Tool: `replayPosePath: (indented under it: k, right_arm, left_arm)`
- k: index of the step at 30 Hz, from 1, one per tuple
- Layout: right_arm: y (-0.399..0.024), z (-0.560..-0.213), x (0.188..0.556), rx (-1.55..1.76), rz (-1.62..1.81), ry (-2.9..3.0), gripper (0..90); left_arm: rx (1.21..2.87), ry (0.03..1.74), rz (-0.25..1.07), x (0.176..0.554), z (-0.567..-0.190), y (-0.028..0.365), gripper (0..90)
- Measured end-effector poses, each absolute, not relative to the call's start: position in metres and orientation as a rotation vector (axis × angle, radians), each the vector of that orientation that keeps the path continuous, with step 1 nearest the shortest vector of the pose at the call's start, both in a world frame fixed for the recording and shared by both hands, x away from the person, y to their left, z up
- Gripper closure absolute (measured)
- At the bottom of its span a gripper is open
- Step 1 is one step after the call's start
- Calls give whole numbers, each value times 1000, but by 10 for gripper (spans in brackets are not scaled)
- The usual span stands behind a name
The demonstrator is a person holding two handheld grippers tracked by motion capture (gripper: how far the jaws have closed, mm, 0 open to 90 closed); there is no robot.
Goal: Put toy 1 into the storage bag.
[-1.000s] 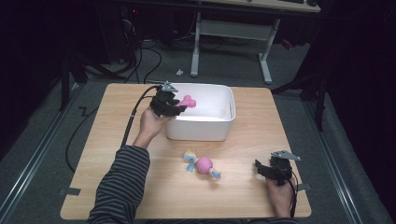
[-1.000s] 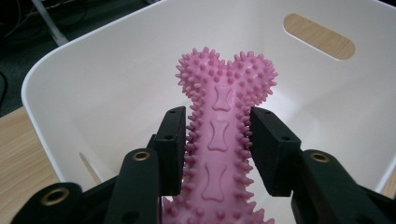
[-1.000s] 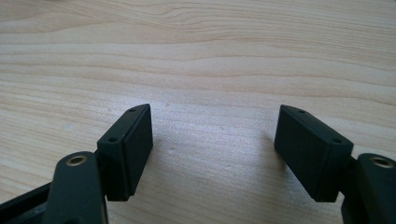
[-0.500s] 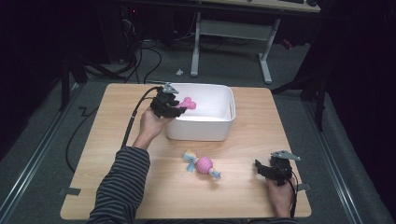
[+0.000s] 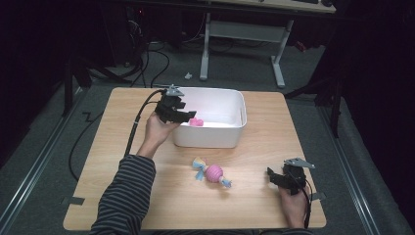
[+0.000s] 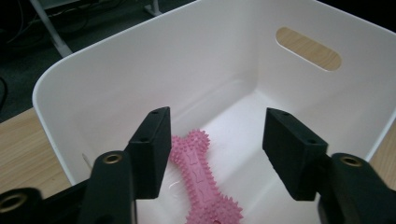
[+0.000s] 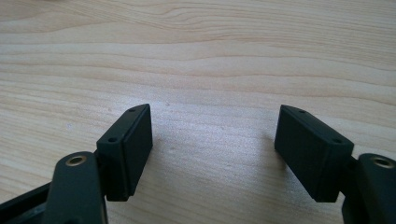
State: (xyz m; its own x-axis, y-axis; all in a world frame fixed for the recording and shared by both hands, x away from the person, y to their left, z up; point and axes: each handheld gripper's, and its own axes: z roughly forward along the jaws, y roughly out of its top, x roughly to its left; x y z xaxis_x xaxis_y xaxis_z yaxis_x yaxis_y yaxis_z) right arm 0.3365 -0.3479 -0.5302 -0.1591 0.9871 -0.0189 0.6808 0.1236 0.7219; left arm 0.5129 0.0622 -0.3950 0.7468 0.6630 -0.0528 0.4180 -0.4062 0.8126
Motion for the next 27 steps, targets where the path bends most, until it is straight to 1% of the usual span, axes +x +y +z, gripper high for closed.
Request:
replayPosePath:
  k: [2,6,17,27]
  right_arm:
    - [-348,-530,336,1606,794,1902,280]
    - [-348,-530,336,1607,794,1902,280]
    - [-348,-530,336,1610,794,1901,281]
    - [-348,-530,336,1610,794,1900,281]
  left_arm:
    - [2045,818,341,511,-392,63,339]
    - [1997,822,361,503,-383,69,308]
    - [1905,839,399,481,-373,100,287]
    - [1881,880,441,456,-380,128,282]
